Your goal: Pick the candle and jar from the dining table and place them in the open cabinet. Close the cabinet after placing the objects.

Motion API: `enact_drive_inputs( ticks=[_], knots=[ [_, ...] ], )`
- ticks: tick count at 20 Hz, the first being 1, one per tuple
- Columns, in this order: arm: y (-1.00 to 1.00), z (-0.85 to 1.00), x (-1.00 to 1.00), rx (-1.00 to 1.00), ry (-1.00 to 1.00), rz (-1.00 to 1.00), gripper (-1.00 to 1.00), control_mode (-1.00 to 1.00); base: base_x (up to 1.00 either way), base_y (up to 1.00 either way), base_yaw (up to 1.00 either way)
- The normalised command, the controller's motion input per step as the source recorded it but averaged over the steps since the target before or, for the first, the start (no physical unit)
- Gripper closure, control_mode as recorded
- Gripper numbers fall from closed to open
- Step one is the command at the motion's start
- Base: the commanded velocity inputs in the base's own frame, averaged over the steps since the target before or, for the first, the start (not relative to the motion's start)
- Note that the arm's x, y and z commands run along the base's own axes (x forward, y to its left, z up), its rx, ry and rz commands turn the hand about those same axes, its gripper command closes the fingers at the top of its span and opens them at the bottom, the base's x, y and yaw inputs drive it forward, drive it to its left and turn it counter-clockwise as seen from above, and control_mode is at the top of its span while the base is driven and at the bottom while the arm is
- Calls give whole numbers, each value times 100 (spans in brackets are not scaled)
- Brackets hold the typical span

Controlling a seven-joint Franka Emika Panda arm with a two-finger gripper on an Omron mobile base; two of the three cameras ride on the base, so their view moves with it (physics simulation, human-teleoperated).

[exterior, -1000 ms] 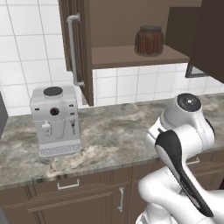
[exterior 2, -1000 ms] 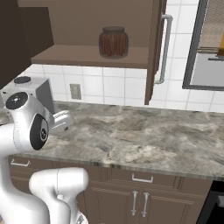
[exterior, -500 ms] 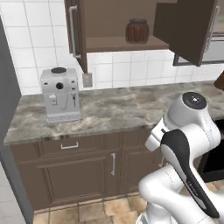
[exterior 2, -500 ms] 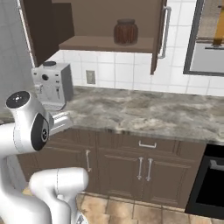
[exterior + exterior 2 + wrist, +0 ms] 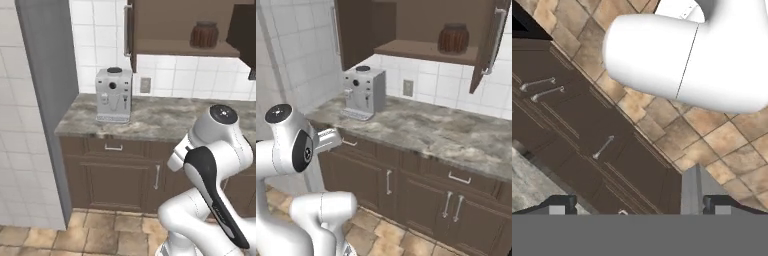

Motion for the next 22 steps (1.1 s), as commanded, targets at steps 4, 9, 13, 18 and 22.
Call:
enact_drive_inputs(
  ticks=[4, 9, 13, 18, 22],
  knots=[
    [0, 0, 0, 0, 0, 0, -100, 100, -72, -27, 69],
    [0, 0, 0, 0, 0, 0, -100, 100, -79, -25, 69],
    [0, 0, 0, 0, 0, 0, -100, 100, -74, -19, 68],
    [0, 0, 0, 0, 0, 0, -100, 100, -61, -13, 65],
    [0, 0, 0, 0, 0, 0, -100, 100, -49, -8, 58]
  ],
)
